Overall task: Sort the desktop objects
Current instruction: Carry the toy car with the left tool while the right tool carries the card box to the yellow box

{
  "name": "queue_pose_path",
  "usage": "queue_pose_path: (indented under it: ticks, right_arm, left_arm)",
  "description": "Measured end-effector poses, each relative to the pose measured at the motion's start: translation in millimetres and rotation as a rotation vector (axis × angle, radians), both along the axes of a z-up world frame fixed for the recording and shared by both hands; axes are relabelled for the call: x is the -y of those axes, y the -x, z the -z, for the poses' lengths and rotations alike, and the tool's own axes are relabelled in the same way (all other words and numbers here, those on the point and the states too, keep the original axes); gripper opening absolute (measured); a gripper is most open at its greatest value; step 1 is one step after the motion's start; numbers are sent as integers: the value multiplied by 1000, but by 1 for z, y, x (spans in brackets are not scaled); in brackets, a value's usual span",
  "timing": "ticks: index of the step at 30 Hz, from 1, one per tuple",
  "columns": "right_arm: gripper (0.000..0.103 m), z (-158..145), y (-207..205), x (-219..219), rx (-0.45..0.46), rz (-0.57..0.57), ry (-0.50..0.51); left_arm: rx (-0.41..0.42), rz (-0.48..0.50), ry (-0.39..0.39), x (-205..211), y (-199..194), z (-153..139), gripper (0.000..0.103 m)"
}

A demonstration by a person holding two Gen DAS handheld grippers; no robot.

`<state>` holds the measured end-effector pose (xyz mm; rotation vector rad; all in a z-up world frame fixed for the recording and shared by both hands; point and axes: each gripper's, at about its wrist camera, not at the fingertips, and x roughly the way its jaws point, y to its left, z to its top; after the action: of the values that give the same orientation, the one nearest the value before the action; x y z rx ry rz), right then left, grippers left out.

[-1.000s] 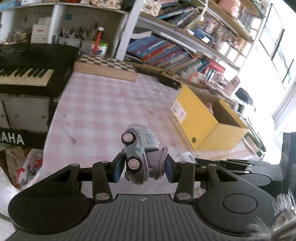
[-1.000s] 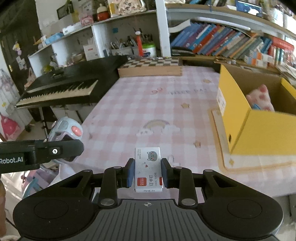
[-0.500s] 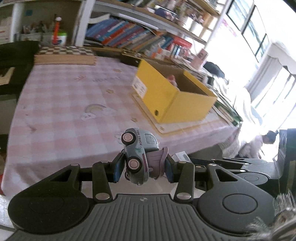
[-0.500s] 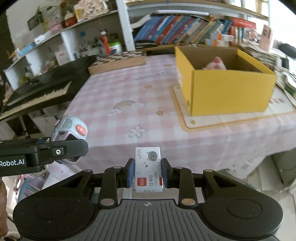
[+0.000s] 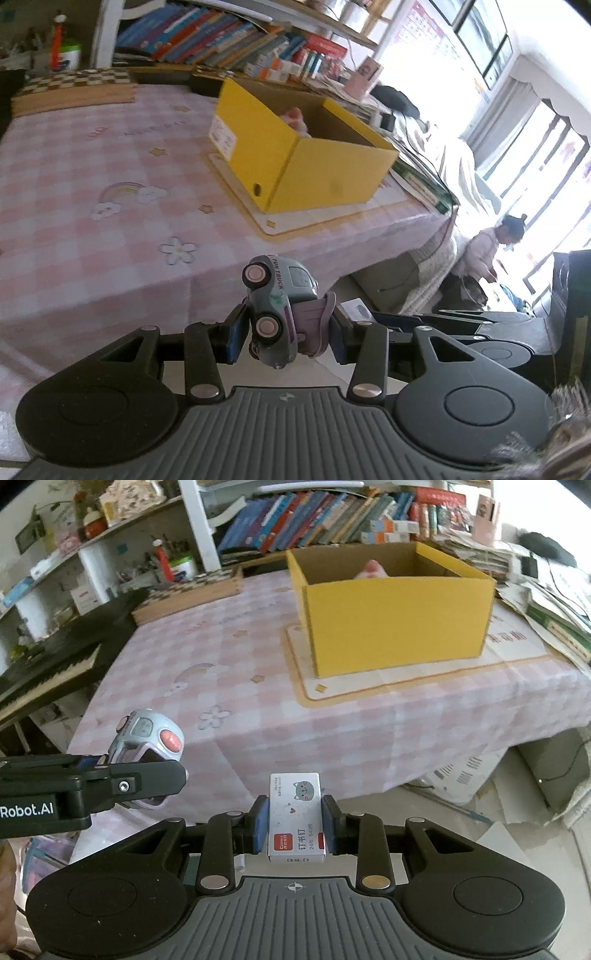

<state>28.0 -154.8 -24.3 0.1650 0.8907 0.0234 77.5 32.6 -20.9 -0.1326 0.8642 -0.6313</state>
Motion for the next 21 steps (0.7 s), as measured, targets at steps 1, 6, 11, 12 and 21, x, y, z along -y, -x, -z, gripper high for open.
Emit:
queue_pose_path:
  ticks: [1, 6, 11, 12, 21]
  right_arm:
    - [29, 1, -1, 5, -4, 4, -3]
    - [30, 3, -5, 25, -24, 14, -15]
    - [29, 4, -12, 44, -38, 19, -17]
    - [29, 4, -13, 48, -40, 20, -17]
    - [29, 5, -28, 86, -56, 26, -15]
  left_arm:
    - [-4, 6, -1, 4, -1, 1, 42]
    - [-19, 23, -6, 26, -8, 2, 42]
    - [-30, 36, -12, 49, -14, 3, 42]
    - [-32, 37, -13, 54, -16, 3, 42]
    - [-46, 56, -13, 95, -32, 7, 42]
